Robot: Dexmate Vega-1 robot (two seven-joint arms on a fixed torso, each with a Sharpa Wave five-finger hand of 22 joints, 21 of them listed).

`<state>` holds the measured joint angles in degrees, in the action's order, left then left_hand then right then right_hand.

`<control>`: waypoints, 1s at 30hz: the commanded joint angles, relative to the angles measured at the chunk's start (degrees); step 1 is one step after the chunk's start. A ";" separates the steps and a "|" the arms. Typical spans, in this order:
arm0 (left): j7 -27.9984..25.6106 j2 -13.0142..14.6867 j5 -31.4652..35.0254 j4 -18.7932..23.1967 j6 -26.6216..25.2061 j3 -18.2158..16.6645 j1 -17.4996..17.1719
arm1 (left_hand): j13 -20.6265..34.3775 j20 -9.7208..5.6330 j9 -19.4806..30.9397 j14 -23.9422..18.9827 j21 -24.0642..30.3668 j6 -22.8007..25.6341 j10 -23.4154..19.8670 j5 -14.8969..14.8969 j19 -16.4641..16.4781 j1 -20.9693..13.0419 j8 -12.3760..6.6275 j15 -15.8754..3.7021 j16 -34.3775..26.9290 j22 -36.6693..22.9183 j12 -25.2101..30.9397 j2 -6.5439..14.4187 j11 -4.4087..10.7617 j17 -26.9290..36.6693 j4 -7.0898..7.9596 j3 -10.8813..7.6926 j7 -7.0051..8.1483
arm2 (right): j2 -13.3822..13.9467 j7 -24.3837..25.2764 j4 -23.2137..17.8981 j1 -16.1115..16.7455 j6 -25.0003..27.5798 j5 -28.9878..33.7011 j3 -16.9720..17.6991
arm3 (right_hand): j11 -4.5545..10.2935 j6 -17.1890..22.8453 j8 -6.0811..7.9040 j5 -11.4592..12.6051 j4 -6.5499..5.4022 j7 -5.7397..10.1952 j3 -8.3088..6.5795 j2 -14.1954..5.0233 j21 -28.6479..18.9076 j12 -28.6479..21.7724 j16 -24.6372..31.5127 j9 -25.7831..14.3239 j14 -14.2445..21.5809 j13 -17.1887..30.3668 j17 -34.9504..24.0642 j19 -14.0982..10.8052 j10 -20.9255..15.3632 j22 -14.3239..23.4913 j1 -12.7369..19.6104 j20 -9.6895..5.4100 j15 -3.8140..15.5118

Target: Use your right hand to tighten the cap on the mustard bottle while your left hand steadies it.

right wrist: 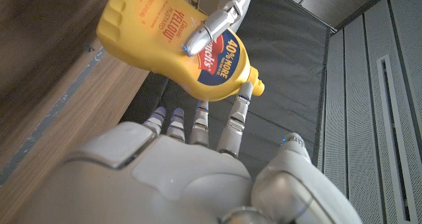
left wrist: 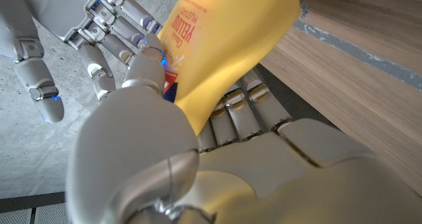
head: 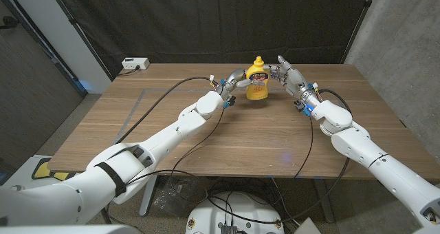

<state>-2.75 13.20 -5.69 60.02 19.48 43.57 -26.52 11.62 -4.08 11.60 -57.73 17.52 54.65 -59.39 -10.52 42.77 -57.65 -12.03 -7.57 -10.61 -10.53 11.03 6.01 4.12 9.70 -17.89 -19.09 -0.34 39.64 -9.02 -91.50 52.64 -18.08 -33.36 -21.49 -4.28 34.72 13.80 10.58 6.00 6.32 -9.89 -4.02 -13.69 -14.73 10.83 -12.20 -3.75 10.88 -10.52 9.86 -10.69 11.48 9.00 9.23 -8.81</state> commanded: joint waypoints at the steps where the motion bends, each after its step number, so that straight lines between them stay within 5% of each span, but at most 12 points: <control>1: 0.30 1.41 -0.06 2.78 -1.86 -0.12 -0.80 | 0.08 0.16 0.22 -0.57 -0.18 3.28 -0.81 0.28 0.35 1.24 -0.49 -0.19 -0.13 -0.11 0.33 2.16 0.32 0.17 12.39 -13.02 -2.88 | -0.62 1.25 0.16 0.70 0.26 -0.69 0.50 | -0.31 -3.59 -1.32 0.05 0.29 -1.06 0.07 0.55 -0.42 0.55 0.17 -0.43 0.47 0.22 -0.20 7.52 0.73 -0.01 0.16 0.62 -0.02; 7: 0.43 2.16 0.01 4.56 -2.47 -0.19 -1.44 | 0.08 0.19 0.23 -0.63 -0.21 3.29 -0.86 0.26 0.38 1.33 -0.50 -0.22 -0.12 -0.11 0.33 2.11 0.31 0.17 12.37 -13.17 -2.78 | -1.68 -0.63 2.12 -1.40 -0.36 -0.37 -0.62 | -0.88 -9.42 -3.04 -0.01 0.26 -1.97 0.20 0.75 -0.30 1.74 -0.40 -0.56 -1.14 0.29 -0.26 7.39 3.59 -0.03 0.04 0.95 -0.24; 15: 0.68 2.34 -0.27 5.47 -2.80 -0.20 -2.12 | 0.09 0.24 0.24 -0.79 -0.26 3.38 -0.79 0.25 0.36 1.43 -0.53 -0.09 -0.16 -0.11 0.27 2.09 0.32 0.17 12.36 -13.35 -3.03 | -3.55 -0.55 3.85 -3.58 -1.02 0.63 -1.64 | -0.75 -13.11 -3.48 -0.02 0.21 -2.29 0.51 1.21 0.13 3.03 -0.99 -0.18 -4.77 0.25 -0.28 8.18 7.32 0.00 -0.28 0.95 0.73; 30: 0.99 1.41 -0.53 4.10 -1.72 0.00 -1.90 | 0.09 0.28 0.27 -0.74 -0.33 3.34 -1.11 0.25 0.42 1.64 -0.51 -0.23 -0.07 -0.12 0.35 1.99 0.39 0.16 12.32 -13.70 -3.05 | -4.46 -2.72 5.61 -5.83 -0.98 0.93 -3.13 | -0.83 -9.57 -1.70 0.04 0.05 -0.32 0.79 1.44 0.83 3.07 -0.65 0.18 -6.54 0.22 -0.33 9.93 8.56 0.04 -0.72 0.57 0.48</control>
<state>-2.08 15.27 -6.04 65.01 16.91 43.40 -28.55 11.61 -3.88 11.57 -57.72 17.52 54.63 -59.61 -10.35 42.97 -57.65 -12.30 -7.58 -10.40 -10.53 11.04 6.01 3.91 9.75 -18.32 -19.56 -0.35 35.95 -10.64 -87.06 48.30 -19.11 -32.62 -23.75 -5.08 24.34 11.66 10.57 6.00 5.96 -9.40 -2.86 -12.83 -11.65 9.94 -11.98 -9.60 10.88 -10.52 9.97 -2.48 11.48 8.28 9.74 -8.31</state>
